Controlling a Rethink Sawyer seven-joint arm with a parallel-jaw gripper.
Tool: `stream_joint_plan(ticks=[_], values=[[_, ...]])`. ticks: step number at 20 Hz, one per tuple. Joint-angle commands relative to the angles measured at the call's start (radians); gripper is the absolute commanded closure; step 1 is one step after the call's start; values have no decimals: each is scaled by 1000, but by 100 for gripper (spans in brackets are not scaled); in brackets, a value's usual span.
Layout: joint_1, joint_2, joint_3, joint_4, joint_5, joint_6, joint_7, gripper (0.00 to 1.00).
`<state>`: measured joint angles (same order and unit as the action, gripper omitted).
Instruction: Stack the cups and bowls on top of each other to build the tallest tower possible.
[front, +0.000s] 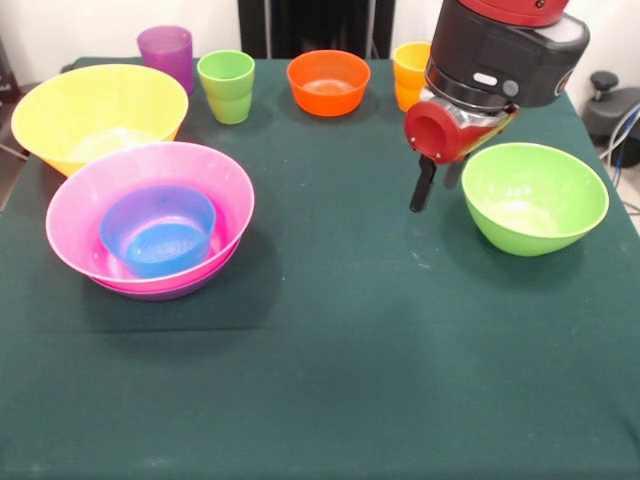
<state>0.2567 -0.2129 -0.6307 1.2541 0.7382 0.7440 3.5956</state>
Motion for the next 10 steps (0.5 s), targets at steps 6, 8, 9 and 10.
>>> stream_joint_plan(ticks=[6,8,9,10], values=[[9,-23,117,18,-8,59,107,0],[18,-12,113,4,-10,67,124,0],[23,-6,110,-12,-10,78,137,0],[25,-6,110,-16,-11,84,139,0]])
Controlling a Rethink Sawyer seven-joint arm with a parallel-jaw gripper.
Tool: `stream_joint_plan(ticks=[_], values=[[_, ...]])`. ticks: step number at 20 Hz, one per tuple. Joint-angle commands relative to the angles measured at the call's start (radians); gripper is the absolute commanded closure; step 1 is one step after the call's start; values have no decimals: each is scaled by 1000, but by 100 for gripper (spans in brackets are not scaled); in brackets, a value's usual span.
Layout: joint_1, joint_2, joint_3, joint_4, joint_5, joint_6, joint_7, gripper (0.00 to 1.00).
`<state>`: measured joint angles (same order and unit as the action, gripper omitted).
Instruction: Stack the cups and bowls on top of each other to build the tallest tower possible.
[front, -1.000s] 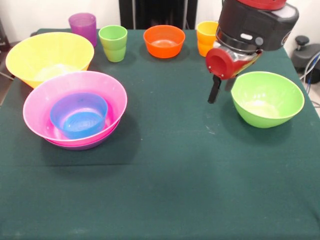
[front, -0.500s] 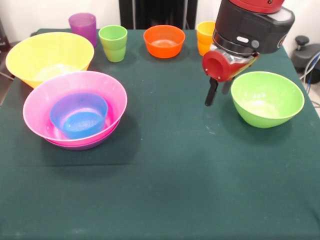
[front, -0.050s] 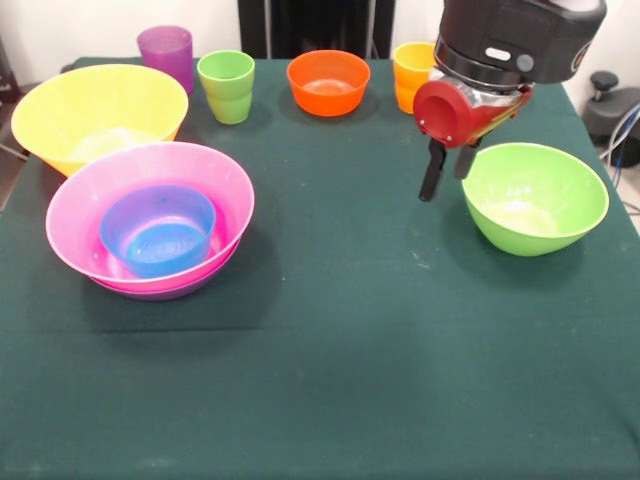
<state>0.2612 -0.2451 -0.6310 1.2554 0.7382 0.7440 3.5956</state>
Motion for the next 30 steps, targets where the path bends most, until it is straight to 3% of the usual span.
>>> stream_joint_plan(ticks=[1,12,24,30], values=[[22,26,110,-21,-11,89,141,0],[33,58,132,-33,-2,59,134,0],[49,22,150,14,-1,33,102,0],[51,54,139,-31,-6,52,122,0]])
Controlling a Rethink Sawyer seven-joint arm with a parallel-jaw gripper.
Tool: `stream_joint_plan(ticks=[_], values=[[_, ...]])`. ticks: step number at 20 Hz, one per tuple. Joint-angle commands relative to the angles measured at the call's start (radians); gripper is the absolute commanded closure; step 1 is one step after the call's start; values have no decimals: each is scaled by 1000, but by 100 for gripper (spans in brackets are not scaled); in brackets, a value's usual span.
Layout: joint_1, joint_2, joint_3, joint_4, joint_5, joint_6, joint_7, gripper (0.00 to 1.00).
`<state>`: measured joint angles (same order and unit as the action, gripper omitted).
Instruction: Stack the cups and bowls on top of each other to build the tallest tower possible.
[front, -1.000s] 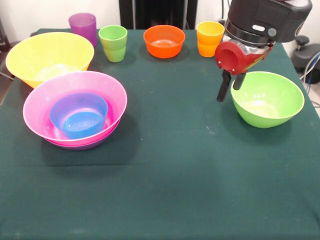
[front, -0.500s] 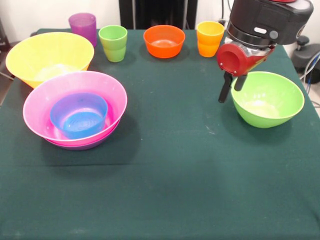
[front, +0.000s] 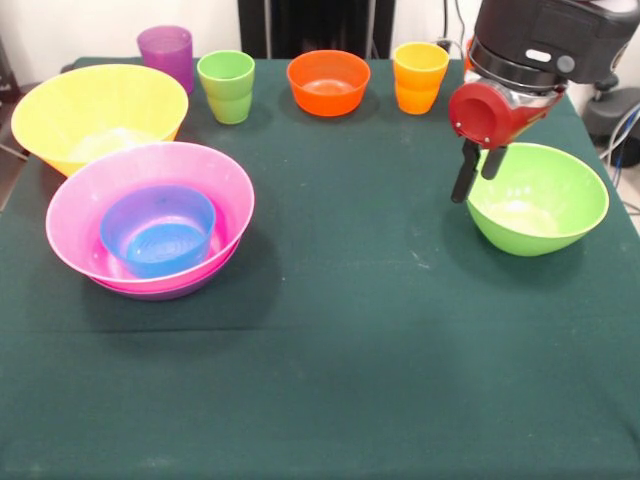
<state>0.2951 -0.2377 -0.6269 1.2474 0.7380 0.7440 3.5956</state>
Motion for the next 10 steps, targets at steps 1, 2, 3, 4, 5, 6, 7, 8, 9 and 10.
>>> stream_joint_plan(ticks=[1,2,3,4,5,6,7,8,9,10], values=[[17,52,131,-28,-7,52,124,0],[18,58,128,-33,-9,51,126,0],[17,57,125,-31,-10,48,125,0],[16,64,123,-36,-11,47,125,0],[14,73,122,-41,-10,43,126,0],[12,80,121,-45,-11,39,126,0],[13,84,122,-45,-11,33,124,0],[13,87,121,-47,-10,31,125,0],[13,91,120,-50,-10,29,125,0],[12,93,121,-52,-10,28,125,0]])
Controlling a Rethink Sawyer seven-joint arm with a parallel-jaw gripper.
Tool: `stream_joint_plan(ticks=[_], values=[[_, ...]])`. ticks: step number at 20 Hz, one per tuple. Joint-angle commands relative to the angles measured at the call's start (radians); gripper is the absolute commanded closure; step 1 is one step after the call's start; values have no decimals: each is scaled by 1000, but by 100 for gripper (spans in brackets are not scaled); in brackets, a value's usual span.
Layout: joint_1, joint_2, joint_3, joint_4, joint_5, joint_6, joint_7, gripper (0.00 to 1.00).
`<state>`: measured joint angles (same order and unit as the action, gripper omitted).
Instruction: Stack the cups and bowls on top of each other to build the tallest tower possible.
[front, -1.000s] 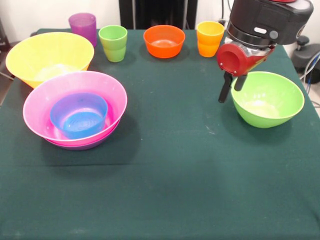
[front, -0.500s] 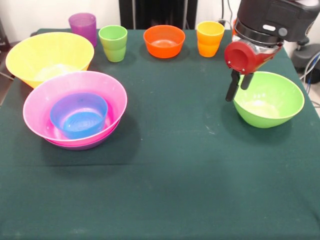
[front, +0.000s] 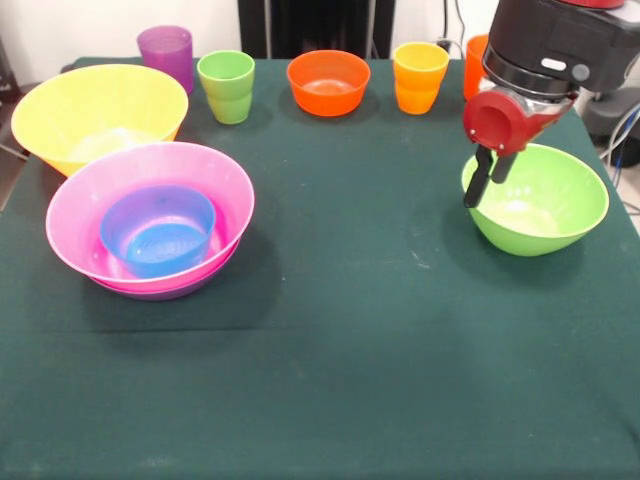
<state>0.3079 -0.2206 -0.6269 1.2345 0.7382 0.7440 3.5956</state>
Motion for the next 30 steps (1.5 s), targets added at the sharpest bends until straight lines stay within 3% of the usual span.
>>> stream_joint_plan(ticks=[1,13,30], values=[[-2,75,128,-34,-4,16,123,0],[-17,16,136,91,-13,-65,45,0],[-14,53,140,63,-30,-55,36,0]])
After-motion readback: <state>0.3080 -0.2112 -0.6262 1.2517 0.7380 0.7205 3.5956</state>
